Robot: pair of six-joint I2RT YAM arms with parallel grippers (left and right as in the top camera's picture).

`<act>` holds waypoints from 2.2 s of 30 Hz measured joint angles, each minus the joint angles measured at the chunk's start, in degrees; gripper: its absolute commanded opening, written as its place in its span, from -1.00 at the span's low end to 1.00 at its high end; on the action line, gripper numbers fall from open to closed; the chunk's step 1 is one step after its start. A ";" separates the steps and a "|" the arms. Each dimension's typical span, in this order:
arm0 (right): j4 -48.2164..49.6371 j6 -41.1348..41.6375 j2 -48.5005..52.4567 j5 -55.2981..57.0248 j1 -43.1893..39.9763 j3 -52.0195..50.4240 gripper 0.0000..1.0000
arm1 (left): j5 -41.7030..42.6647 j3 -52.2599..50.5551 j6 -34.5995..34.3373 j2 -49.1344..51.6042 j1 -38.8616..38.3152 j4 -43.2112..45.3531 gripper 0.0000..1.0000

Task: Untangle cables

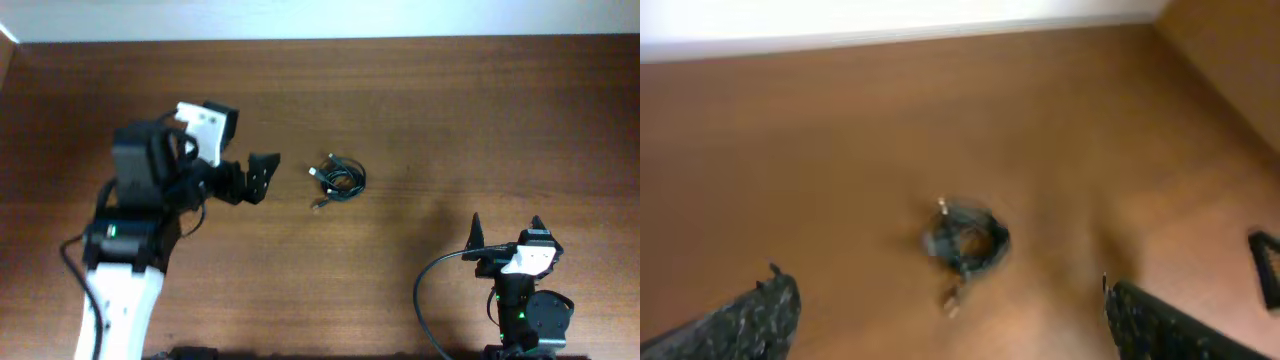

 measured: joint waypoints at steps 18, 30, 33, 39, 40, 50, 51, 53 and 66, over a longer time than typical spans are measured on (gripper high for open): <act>0.00 0.02 0.00 0.00 0.00 0.00 0.97 | -5.14 11.06 -2.27 28.83 -14.45 -10.47 0.98; 9.31 24.70 0.04 -26.45 0.00 0.00 0.97 | -5.16 11.06 -2.95 30.49 -14.45 -8.55 0.98; 19.58 30.14 -0.02 -32.30 0.00 0.22 0.97 | -5.31 11.06 -2.95 30.49 -14.45 -8.35 0.98; 10.36 27.52 1.05 -32.59 0.00 12.02 0.97 | -12.50 11.06 -7.56 30.49 -14.43 -9.27 0.98; 4.74 25.57 2.49 -31.93 0.00 17.03 0.97 | -14.05 11.06 -9.07 30.49 -14.27 -9.60 0.98; -37.77 13.35 38.71 -25.92 0.00 55.89 0.97 | -16.52 11.08 -14.12 30.49 -5.77 -8.70 0.98; -38.01 14.21 43.21 -28.65 -0.02 57.16 0.97 | -16.50 11.08 -14.32 30.49 -4.98 -8.50 0.98; -37.16 16.85 50.64 -35.10 0.00 58.14 0.97 | -16.46 11.10 -14.53 30.49 -4.02 -8.48 0.98; -23.28 28.00 89.46 -46.64 14.16 58.23 0.53 | -16.02 11.13 -14.73 30.49 -3.87 -8.46 0.98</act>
